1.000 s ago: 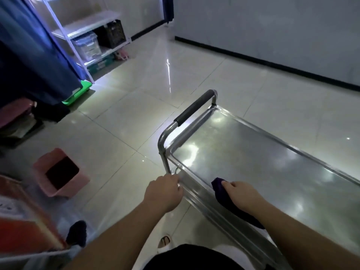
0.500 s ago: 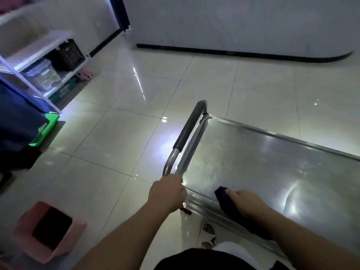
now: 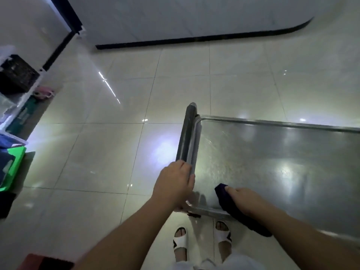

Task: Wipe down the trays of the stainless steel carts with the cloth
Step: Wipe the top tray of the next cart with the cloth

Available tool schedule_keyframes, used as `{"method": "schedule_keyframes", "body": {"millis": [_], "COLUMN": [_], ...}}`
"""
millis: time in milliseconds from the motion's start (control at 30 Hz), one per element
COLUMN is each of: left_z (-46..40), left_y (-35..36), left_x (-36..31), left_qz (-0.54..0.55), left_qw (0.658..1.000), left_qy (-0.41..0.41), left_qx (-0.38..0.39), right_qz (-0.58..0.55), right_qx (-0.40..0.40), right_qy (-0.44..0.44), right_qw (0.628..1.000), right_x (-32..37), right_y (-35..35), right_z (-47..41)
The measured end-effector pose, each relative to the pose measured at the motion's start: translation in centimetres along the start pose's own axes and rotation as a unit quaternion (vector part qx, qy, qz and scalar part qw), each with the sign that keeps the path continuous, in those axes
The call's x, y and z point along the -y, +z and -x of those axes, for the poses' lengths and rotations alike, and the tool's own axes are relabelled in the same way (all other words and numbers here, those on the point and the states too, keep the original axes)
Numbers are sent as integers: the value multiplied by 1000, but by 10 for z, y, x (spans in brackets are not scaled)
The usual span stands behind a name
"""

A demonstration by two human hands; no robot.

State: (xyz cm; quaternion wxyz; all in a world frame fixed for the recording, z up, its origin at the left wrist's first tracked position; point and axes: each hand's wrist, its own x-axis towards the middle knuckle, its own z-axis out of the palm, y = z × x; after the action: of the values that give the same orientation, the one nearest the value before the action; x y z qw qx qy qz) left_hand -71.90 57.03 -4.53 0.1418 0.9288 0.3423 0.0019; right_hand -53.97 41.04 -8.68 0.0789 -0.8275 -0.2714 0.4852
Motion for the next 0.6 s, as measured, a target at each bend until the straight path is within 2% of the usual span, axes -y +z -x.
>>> {"method": "schedule_keyframes", "body": {"millis": [100, 233, 367, 500, 533, 600], "left_z": [-35, -73, -102, -109, -108, -104], "left_y": [5, 20, 34, 50, 55, 64], "left_x": [16, 30, 35, 34, 33, 33], "left_qz": [45, 41, 16, 11, 3, -16], "left_qw": [996, 990, 983, 985, 986, 988], "left_qy": [74, 132, 177, 156, 150, 146], "left_qx": [-5, 13, 40, 71, 71, 51], "right_qz": [-70, -148, -120, -12, 21, 86], "right_qx": [-55, -150, -259, -379, -372, -293], "right_qy": [14, 24, -1, -69, -82, -100], "right_qw": [996, 977, 958, 923, 924, 947], "right_x": [16, 27, 40, 52, 53, 49], "right_y": [5, 19, 30, 50, 62, 101], "right_z": [-4, -9, -27, -61, -71, -86]}}
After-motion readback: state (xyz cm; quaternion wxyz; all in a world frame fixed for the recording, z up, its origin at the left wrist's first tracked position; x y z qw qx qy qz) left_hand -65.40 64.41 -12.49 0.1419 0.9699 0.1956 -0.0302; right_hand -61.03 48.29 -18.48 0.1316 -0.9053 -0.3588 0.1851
